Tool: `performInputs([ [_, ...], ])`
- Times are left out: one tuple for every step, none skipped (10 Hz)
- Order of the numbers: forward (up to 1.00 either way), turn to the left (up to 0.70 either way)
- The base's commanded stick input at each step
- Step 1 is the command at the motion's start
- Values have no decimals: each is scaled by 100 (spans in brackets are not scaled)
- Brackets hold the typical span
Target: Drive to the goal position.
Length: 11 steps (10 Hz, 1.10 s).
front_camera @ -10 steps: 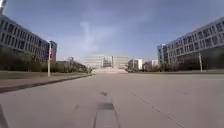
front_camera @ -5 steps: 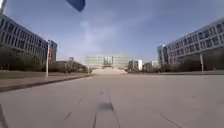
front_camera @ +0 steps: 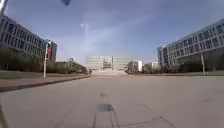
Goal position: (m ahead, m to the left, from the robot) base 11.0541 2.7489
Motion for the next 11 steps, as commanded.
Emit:
performInputs([
  [70,35],
  [70,35],
  [70,35],
  [70,35],
  [70,35],
  [70,35],
  [70,34],
  [70,24],
  [70,14],
  [70,4],
  [70,0],
])
